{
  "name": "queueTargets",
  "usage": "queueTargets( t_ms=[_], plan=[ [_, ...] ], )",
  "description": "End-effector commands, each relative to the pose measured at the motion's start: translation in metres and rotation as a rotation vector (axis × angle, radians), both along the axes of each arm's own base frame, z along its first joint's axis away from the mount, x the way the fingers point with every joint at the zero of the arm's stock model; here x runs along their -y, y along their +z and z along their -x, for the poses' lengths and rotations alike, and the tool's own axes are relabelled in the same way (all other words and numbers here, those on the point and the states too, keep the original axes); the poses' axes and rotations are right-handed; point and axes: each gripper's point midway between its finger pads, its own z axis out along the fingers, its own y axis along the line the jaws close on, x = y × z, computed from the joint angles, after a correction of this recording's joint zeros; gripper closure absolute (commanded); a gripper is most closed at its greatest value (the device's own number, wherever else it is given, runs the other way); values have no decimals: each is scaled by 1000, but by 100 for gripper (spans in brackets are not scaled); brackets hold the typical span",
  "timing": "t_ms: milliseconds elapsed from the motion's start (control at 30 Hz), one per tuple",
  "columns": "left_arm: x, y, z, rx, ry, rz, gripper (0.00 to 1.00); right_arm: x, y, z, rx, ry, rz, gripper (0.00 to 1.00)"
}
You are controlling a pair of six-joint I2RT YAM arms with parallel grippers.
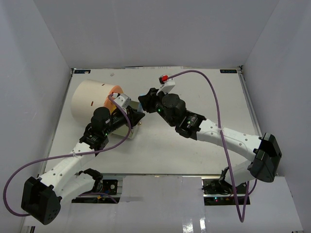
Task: Sort the stationery into containers
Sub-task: Close the pen cap on the pen.
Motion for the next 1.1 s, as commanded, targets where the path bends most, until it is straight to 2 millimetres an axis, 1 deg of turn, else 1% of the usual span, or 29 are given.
queueTargets(
  t_ms=[0,67,200,333,467,633,700,733,900,967,1067],
  plan=[
    [-4,17,1,60,13,32,76,-8,-10,9,-45,28,-27,80],
    [-5,19,1,68,22,38,76,-9,-15,11,-60,30,-24,80],
    [-8,23,1,82,39,54,76,-5,-30,12,-97,4,-14,80],
    [-11,25,0,96,62,61,76,-6,-36,17,-122,2,-24,79],
    [-12,26,-2,93,72,68,76,-14,-40,26,-115,22,-10,79],
    [-14,27,-3,91,87,77,76,-23,-56,37,-122,59,33,78],
    [-16,27,-4,93,104,80,76,-23,-59,39,-135,63,31,78],
    [-17,29,-4,100,110,87,76,-22,-65,42,-146,64,35,78],
    [-20,32,-5,110,130,101,76,-20,-73,44,-148,66,72,78],
    [-21,34,-5,113,131,104,78,-21,-75,46,-142,84,88,80],
    [-21,39,-7,129,137,120,84,-24,-86,52,-159,120,135,81]
  ],
)
